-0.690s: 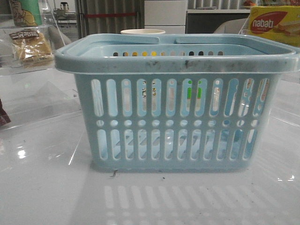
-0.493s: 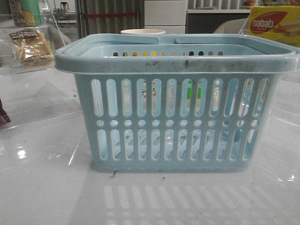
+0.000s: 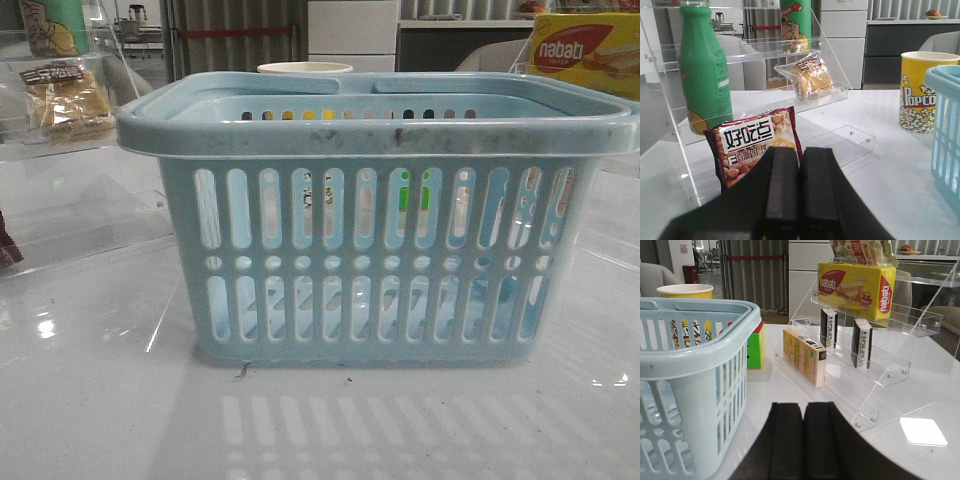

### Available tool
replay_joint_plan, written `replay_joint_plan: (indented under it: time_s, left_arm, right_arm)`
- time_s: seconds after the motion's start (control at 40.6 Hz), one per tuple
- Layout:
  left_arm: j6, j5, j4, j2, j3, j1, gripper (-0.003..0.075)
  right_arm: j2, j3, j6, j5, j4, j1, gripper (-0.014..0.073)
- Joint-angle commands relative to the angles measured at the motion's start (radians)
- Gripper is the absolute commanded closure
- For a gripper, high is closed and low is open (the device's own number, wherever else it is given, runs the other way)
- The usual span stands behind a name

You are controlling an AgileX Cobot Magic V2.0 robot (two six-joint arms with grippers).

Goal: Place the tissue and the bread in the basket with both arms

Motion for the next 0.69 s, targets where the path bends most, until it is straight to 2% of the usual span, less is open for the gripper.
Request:
replay_joint_plan:
  time_s: [0.0, 0.123, 0.345, 0.468, 0.665]
  left_arm:
    - [-0.002, -0.087, -0.003, -0.018, -0.001, -0.007, 0.0629]
    - [-0.002, -0.093, -0.003, -0.018, -0.001, -0.007, 0.0629]
    - [-0.002, -0.216, -0.005, -0.018, -0.029, -0.007, 0.0629]
    - [-0.002, -0.180, -0.005, -0.017, -0.113, -0.007, 0.0629]
    - [-0.002, -0.029, -0.005, 0.021, -0.343, -0.007, 0.0629]
  right_arm:
    - [-0.019, 0.001, -0.001, -0.091, 0.006, -0.006, 0.0566]
    - [-0.019, 0.001, -0.001, -0.092, 0.006, -0.006, 0.0566]
    - [-0.019, -0.047, -0.001, -0.068, 0.006, -0.005, 0.0566]
    - [-0.019, -0.158, -0.001, 0.002, 0.006, -0.005, 0.0566]
    - [0.003, -0.382, -0.001, 0.097, 0.000, -0.005, 0.0566]
